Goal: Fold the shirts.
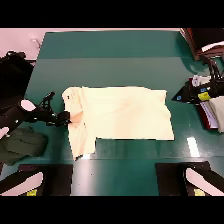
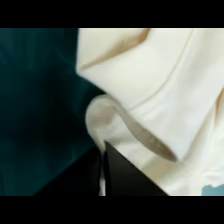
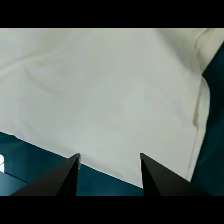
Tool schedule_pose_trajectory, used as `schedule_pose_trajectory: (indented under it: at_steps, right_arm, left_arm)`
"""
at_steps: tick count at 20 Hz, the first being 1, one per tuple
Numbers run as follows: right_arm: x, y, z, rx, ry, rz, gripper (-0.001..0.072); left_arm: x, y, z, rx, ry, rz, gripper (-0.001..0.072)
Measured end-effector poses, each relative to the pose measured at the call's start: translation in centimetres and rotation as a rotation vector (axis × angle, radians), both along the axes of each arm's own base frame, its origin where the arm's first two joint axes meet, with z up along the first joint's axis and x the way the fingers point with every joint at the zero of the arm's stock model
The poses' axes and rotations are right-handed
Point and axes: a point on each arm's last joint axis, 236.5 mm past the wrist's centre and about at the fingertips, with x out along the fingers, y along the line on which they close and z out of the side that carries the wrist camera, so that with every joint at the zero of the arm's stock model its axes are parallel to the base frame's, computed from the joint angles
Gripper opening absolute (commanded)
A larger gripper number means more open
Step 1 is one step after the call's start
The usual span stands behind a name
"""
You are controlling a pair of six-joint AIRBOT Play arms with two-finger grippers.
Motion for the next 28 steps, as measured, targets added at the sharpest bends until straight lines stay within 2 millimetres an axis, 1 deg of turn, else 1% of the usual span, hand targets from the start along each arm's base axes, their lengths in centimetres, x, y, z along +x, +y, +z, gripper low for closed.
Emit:
schedule_pose_trajectory:
  at_steps: [2, 4, 6, 7, 8, 10, 11, 12, 13, 14, 15, 17, 18, 19, 20, 21, 22, 23, 24, 25, 26, 27, 28]
  right_arm:
    - [-1.5, -2.1, -2.4, -0.024, 0.082, -0.045, 0.0571]
    - [-4.0, -4.1, -6.0, -0.018, 0.198, -0.121, 0.0564]
    - [-6.8, -5.4, -9.9, 0.020, 0.321, -0.203, 0.0552]
    - [-8.2, -5.6, -11.7, 0.049, 0.380, -0.239, 0.0527]
    - [-9.4, -5.4, -13.1, 0.082, 0.428, -0.263, 0.0503]
    - [-10.9, -4.5, -15.3, 0.148, 0.489, -0.301, 0.0501]
    - [-11.3, -3.8, -16.1, 0.179, 0.505, -0.311, 0.0439]
    - [-11.3, -3.0, -16.5, 0.212, 0.512, -0.316, 0.0428]
    - [-11.2, -2.1, -16.8, 0.240, 0.518, -0.313, 0.0330]
    - [-11.1, -1.5, -17.1, 0.245, 0.511, -0.306, 0.0144]
    - [-10.9, -1.1, -17.6, 0.238, 0.506, -0.291, 0.0019]
    - [-10.4, -0.1, -17.7, 0.219, 0.478, -0.241, 0.0018]
    - [-9.9, -0.1, -17.4, 0.192, 0.445, -0.211, 0.0018]
    - [-8.6, -0.2, -16.5, 0.159, 0.380, -0.184, 0.0018]
    - [-6.9, -0.1, -14.6, 0.143, 0.302, -0.153, 0.0018]
    - [-5.4, 0.1, -12.0, 0.129, 0.219, -0.121, 0.0018]
    - [-3.5, -0.2, -8.9, 0.098, 0.109, -0.098, 0.0018]
    - [-1.2, -0.6, -4.6, 0.060, -0.033, -0.085, 0.0018]
    - [0.5, -0.8, 0.5, 0.026, -0.175, -0.075, 0.0018]
    - [1.5, -1.0, 5.5, -0.010, -0.311, -0.066, 0.0018]
    - [2.0, -1.3, 10.8, -0.049, -0.448, -0.070, 0.0018]
    - [1.9, -1.8, 16.4, -0.095, -0.588, -0.084, 0.0018]
    - [1.2, -2.2, 21.7, -0.141, -0.718, -0.099, 0.0017]
  left_arm:
    - [0.1, -0.2, 1.2, -0.002, -0.028, -0.031, 0.0025]
    - [0.1, -0.3, 2.6, -0.003, -0.063, -0.050, 0.0025]
    - [0.0, -0.4, 3.7, -0.002, -0.094, -0.063, 0.0025]
    - [0.0, -0.4, 4.1, -0.002, -0.105, -0.067, 0.0025]
    - [0.0, -0.5, 4.3, -0.002, -0.113, -0.071, 0.0025]
    - [-0.1, -0.5, 4.7, -0.001, -0.121, -0.076, 0.0025]
    - [-0.1, -0.5, 4.8, -0.001, -0.125, -0.077, 0.0025]
    - [-0.2, -0.5, 4.9, -0.002, -0.125, -0.079, 0.0025]
    - [-0.2, -0.5, 4.9, -0.001, -0.127, -0.080, 0.0025]
    - [-0.2, -0.5, 5.0, -0.001, -0.128, -0.080, 0.0025]
    - [-0.2, -0.5, 5.0, -0.002, -0.128, -0.082, 0.0025]
    - [-0.3, -0.6, 5.4, -0.006, -0.130, -0.088, 0.0024]
    - [-0.3, -0.8, 6.1, -0.009, -0.142, -0.097, 0.0024]
    - [0.0, -0.9, 7.6, -0.009, -0.175, -0.105, 0.0025]
    - [0.6, -0.9, 9.7, -0.008, -0.227, -0.112, 0.0024]
    - [1.2, -1.0, 12.6, -0.006, -0.300, -0.116, 0.0024]
    - [1.9, -1.0, 16.4, 0.000, -0.395, -0.119, 0.0024]
    - [2.5, -0.9, 21.1, 0.011, -0.513, -0.114, 0.0024]
    - [2.6, -0.9, 26.1, 0.021, -0.637, -0.107, 0.0024]
    - [2.1, -0.7, 31.7, 0.037, -0.770, -0.098, 0.0024]
    - [1.2, -0.5, 37.0, 0.052, -0.898, -0.084, 0.0023]
    - [-0.4, -0.2, 42.5, 0.073, -1.033, -0.065, 0.0023]
    - [-2.5, 0.1, 47.5, 0.093, -1.157, -0.043, 0.0023]
